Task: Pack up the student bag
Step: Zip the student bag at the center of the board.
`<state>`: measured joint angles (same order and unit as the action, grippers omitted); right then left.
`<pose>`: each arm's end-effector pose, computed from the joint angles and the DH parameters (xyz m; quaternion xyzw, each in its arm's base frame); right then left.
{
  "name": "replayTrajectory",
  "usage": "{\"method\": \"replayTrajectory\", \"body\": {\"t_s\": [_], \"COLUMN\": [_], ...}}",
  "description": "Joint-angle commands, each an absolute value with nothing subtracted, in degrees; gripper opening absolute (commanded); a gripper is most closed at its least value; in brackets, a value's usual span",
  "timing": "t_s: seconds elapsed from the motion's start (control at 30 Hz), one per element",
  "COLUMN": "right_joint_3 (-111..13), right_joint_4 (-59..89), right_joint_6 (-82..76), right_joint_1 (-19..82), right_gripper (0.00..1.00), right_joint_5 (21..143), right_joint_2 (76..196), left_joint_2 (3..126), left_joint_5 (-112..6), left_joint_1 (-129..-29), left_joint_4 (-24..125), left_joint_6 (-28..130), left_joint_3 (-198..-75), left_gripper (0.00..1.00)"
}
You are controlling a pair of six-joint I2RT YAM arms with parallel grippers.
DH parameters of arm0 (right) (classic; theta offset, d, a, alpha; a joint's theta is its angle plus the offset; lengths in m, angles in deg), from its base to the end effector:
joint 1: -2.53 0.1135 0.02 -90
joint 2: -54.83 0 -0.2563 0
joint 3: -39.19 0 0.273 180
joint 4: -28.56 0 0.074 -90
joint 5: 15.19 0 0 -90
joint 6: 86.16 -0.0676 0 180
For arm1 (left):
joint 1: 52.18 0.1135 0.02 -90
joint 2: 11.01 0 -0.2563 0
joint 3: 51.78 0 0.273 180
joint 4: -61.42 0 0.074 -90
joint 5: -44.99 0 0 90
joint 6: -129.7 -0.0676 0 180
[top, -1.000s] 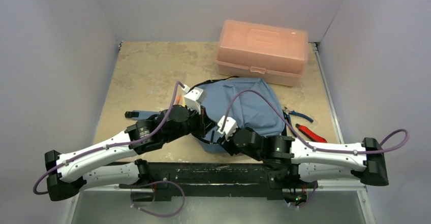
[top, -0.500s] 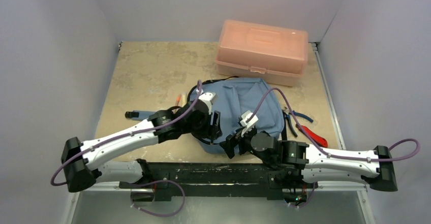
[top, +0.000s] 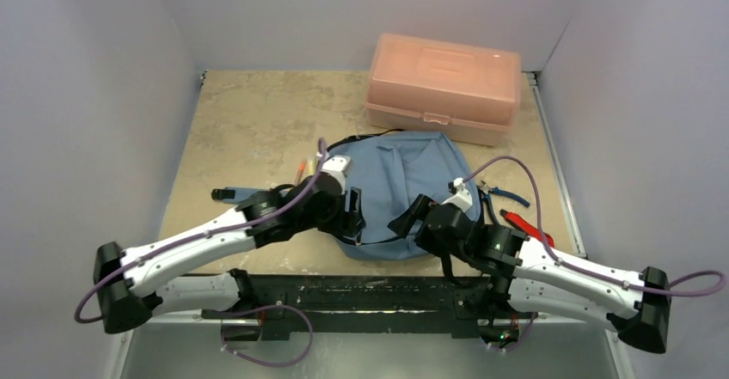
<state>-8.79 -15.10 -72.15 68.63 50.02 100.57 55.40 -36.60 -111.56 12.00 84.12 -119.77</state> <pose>0.1132 0.1855 0.2182 0.1647 0.8793 0.3164 0.3155 0.1536 -0.2401 0.2515 0.0950 0.9261 -0.2401 0.2752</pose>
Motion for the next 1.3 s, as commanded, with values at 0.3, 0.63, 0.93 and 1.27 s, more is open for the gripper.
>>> {"method": "replayTrajectory", "body": {"t_s": [0.3,0.63,0.93,1.27], "right_joint_3": [-20.71,-18.44,-17.31,-14.92], "right_joint_4": [-18.15,-13.32,-14.83,-11.84], "right_joint_6": [-84.05,-89.51,-88.80,-88.26], "right_joint_1": [60.36,60.36,60.36,60.36], "right_gripper": [0.91,0.43,0.00,0.00], "right_joint_5": [75.86,76.86,70.46,68.36], "right_joint_2": [127.91,130.18,126.32,122.93], "left_joint_2": [36.17,39.92,60.01,71.28], "left_joint_5": [-22.36,-31.93,-40.85,-45.47], "left_joint_1": [-111.55,-111.51,-111.51,-111.68], "left_joint_4": [10.60,13.27,13.68,15.23], "left_joint_6": [80.59,81.62,77.50,71.89], "left_joint_3": [-117.53,-115.22,-123.87,-127.88], "left_gripper": [0.77,0.71,0.48,0.41]}}
